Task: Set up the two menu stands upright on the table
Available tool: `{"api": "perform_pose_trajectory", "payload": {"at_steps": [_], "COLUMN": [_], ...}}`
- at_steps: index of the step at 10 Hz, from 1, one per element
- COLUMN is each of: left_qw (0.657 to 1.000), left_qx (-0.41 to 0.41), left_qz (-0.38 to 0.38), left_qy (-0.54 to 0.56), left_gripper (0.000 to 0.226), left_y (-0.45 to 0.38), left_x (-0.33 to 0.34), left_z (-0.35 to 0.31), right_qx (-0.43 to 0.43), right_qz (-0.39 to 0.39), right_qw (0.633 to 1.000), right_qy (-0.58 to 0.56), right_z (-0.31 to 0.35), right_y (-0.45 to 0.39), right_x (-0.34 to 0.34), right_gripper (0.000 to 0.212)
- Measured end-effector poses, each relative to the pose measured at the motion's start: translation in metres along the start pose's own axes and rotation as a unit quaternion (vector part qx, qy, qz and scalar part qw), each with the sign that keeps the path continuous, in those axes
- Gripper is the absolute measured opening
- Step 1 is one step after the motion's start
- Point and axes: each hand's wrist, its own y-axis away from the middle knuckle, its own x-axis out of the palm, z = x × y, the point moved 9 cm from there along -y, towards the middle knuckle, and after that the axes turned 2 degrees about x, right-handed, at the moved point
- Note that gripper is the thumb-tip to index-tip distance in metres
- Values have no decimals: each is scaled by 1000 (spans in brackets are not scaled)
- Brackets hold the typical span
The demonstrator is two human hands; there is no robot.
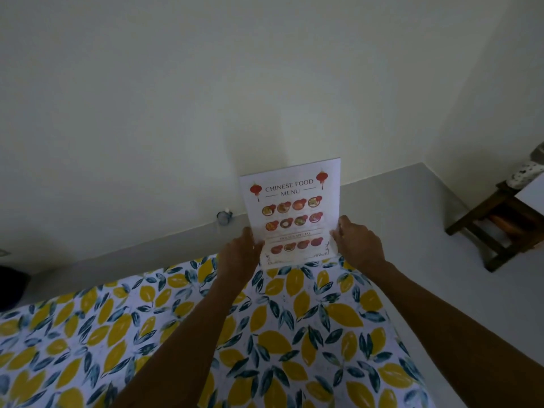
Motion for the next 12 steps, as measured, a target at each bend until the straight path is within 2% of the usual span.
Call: {"api": "perform_pose_trajectory", "payload": {"at_steps": [1,2,4,5,7,10,12], "left_qw": [998,997,992,989,987,984,979], "left_qx": [52,74,75,73,67,63,60], "left_qz": [31,25,18,-4,-20,-71,-86], "left_qy": [13,-25,-104,-126,-146,-149,-177], "left_gripper": [63,78,106,112,107,100,108], "left_y": [7,14,26,34,67,163,252], "left_x": [5,-3,-17,-32,-87,-209,-272], "left_z": [-5,-8,-6,-1,21,96,179], "right_qx": [-2,-2,30,51,54,21,-25], "right_qz": [53,76,93,101,80,44,5], "right_qw": [998,995,989,984,981,982,988], "right_qy": [32,64,115,141,168,183,150], "right_z": [-3,-2,3,7,43,175,306], "right_y": [4,11,23,37,75,163,243], "right_x": [8,4,-18,-31,-69,-114,-113], "right_gripper": [40,56,84,90,95,92,90]}}
